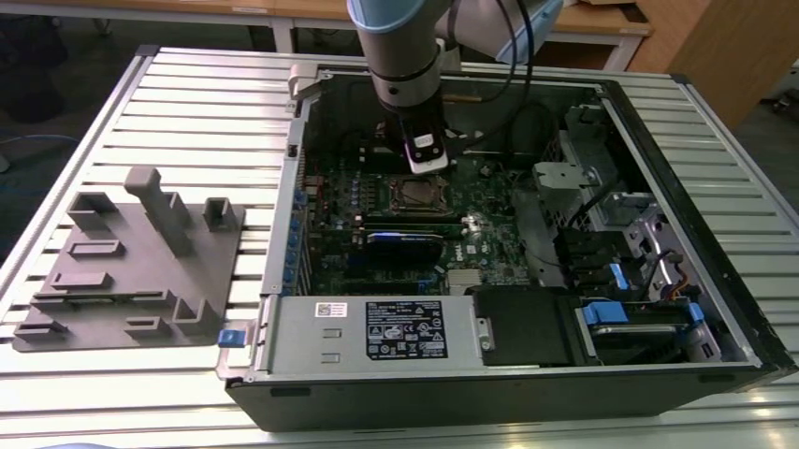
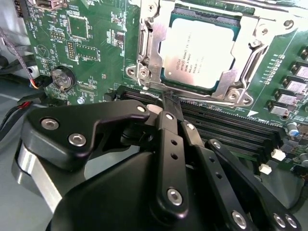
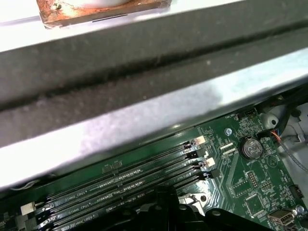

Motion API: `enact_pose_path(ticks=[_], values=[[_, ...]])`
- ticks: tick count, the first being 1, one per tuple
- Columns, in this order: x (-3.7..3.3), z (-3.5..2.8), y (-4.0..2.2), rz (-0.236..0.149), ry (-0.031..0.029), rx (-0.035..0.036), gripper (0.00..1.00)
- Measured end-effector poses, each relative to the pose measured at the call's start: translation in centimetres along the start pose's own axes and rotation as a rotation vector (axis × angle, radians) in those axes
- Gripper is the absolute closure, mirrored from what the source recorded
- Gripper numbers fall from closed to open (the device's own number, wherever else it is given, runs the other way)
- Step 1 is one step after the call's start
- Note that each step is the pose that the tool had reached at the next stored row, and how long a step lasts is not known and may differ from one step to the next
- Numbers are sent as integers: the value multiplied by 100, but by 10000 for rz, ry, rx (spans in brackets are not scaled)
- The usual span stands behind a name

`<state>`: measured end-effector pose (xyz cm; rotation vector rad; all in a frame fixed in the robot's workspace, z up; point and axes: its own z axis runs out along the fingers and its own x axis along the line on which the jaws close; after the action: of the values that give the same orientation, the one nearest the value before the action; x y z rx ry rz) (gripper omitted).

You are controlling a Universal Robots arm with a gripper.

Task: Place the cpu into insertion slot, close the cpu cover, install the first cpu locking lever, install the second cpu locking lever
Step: 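Install the first cpu locking lever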

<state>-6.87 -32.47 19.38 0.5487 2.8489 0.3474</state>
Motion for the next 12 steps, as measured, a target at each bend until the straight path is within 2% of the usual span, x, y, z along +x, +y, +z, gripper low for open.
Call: enact_pose_path(ticks=[4,9,12], values=[[1,1,1,110,30,-126,89],[1,0,1,235,33,-212,89],[8,-1,-2,239,17,-230,89]])
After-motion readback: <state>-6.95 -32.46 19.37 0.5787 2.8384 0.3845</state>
